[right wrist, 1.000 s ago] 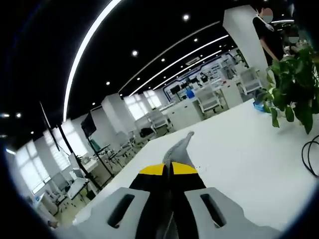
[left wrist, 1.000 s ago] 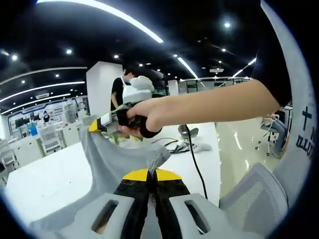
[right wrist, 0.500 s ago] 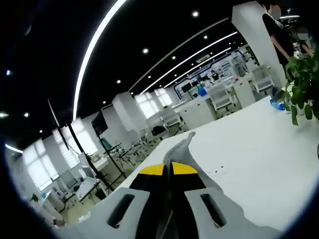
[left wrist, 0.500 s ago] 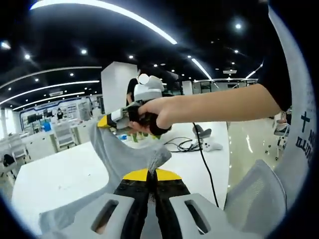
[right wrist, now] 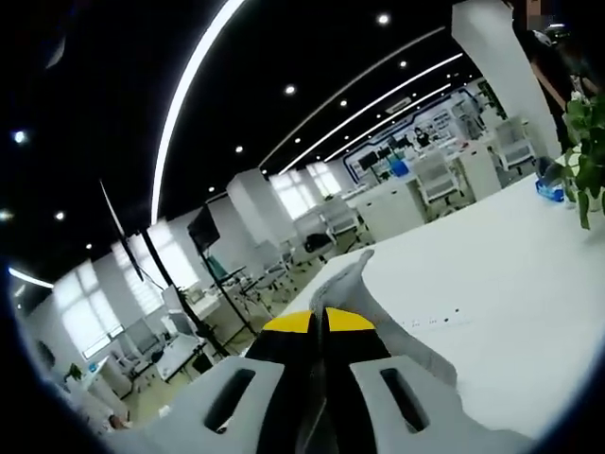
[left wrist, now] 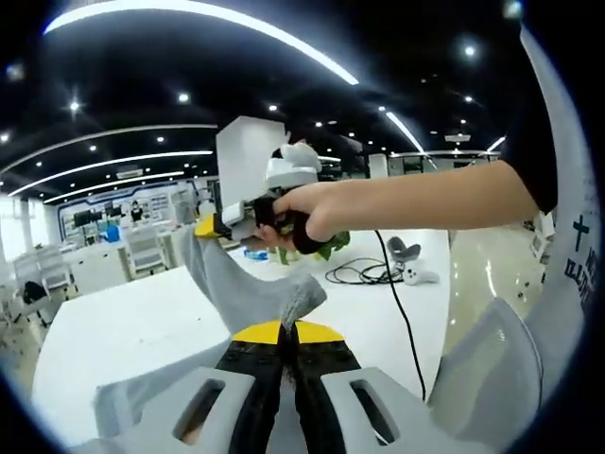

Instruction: Fold the towel on the table until its edges align and the towel forms a compact rectangular stack.

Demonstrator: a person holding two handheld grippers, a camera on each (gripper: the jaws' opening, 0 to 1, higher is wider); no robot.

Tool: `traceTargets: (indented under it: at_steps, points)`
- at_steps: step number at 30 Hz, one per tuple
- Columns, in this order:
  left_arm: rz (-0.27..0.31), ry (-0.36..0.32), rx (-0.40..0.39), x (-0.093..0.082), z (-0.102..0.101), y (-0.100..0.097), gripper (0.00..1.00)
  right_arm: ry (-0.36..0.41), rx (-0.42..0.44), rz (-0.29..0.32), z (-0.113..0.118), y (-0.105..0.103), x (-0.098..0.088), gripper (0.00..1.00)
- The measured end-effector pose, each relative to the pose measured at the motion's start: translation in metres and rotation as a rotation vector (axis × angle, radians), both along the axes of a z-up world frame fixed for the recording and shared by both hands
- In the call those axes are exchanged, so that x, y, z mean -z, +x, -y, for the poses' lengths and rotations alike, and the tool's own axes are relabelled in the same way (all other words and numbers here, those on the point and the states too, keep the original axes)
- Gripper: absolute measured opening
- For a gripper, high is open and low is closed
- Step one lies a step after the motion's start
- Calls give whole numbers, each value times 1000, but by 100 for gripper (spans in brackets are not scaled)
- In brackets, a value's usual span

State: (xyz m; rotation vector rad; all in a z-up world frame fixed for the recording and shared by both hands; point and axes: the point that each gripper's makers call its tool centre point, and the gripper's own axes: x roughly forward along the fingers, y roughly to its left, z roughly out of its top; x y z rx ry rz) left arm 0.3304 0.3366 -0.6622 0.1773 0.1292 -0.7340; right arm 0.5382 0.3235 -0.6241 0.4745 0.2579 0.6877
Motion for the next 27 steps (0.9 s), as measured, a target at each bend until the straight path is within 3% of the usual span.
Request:
traceTargets:
  at_steps: [15, 27]
  points:
    - [-18, -14, -123, 7, -58, 0, 3, 5, -78, 3, -60, -4, -1, 1]
    - [-66, -30, -244, 28, -103, -5, 3, -15, -145, -32, -101, -9, 20, 1]
